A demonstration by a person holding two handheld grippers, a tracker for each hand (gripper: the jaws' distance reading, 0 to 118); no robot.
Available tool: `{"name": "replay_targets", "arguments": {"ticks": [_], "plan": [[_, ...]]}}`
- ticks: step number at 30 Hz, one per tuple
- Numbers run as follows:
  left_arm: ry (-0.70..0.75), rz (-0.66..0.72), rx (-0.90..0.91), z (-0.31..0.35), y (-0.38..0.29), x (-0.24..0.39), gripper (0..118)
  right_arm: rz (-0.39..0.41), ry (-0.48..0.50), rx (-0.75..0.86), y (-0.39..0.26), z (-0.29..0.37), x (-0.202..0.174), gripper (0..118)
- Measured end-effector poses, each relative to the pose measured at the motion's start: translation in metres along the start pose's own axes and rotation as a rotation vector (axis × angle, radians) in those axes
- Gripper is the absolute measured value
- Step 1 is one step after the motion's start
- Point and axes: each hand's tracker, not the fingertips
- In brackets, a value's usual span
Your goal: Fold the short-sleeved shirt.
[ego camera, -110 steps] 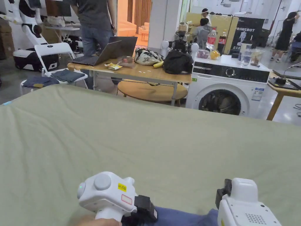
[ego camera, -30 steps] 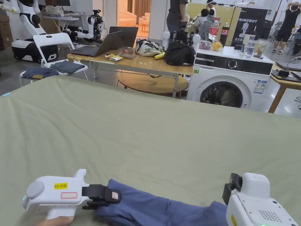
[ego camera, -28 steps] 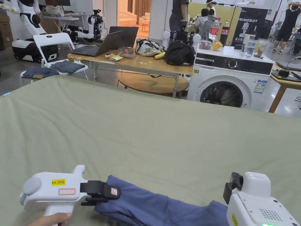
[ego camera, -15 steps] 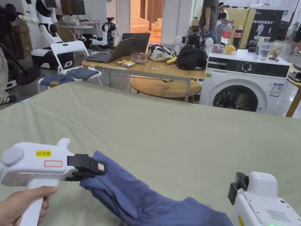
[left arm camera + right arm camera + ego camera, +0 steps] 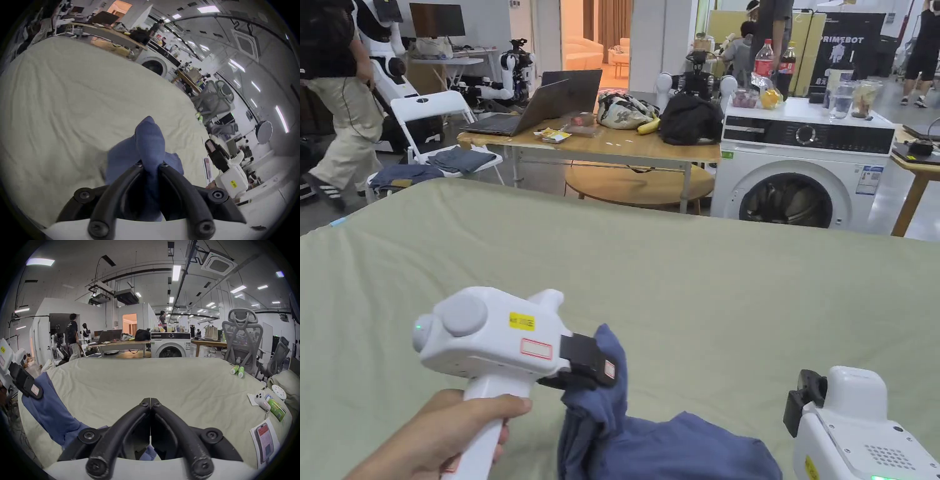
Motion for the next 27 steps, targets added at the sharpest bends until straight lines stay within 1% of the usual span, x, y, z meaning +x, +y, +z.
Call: {"name": "replay_targets", "arguments": {"ticks": [4,8,11,14,16,19,20,21,22,23,24,27], "plan": [[0.006,-0.046,-0.077,-0.045,-0.005,0.03,4,-0.006,-0.02,0.004,-0.001,0.006,0.011,0],[0.058,-0.082,-0.162,-0.092,-0.015,0.051,4,-0.004,-0.042,0.007,-0.001,0.01,0.02,0],[0.101,-0.079,-0.214,-0.123,-0.025,0.057,4,-0.01,-0.056,0.004,-0.002,0.012,0.027,0],[0.128,-0.08,-0.233,-0.145,-0.034,0.057,4,-0.014,-0.069,-0.001,-0.006,0.014,0.032,0],[0.132,-0.058,-0.24,-0.154,-0.04,0.056,4,-0.019,-0.074,-0.008,-0.008,0.015,0.035,0],[0.128,-0.052,-0.237,-0.156,-0.044,0.056,4,-0.021,-0.082,-0.021,-0.012,0.014,0.037,0],[0.128,-0.059,-0.238,-0.156,-0.043,0.055,8,-0.024,-0.082,-0.025,-0.012,0.014,0.038,0],[0.103,-0.045,-0.244,-0.154,-0.042,0.052,16,-0.025,-0.082,-0.028,-0.013,0.014,0.038,0],[0.033,0.004,-0.242,-0.15,-0.041,0.05,30,-0.024,-0.082,-0.031,-0.014,0.014,0.038,0],[-0.022,0.039,-0.212,-0.142,-0.041,0.052,39,-0.022,-0.083,-0.032,-0.014,0.014,0.038,0],[-0.051,0.036,-0.204,-0.136,-0.039,0.054,44,-0.02,-0.083,-0.033,-0.014,0.014,0.038,0],[-0.071,-0.03,-0.172,-0.121,-0.031,0.06,44,-0.017,-0.082,-0.032,-0.014,0.013,0.038,0]]}}
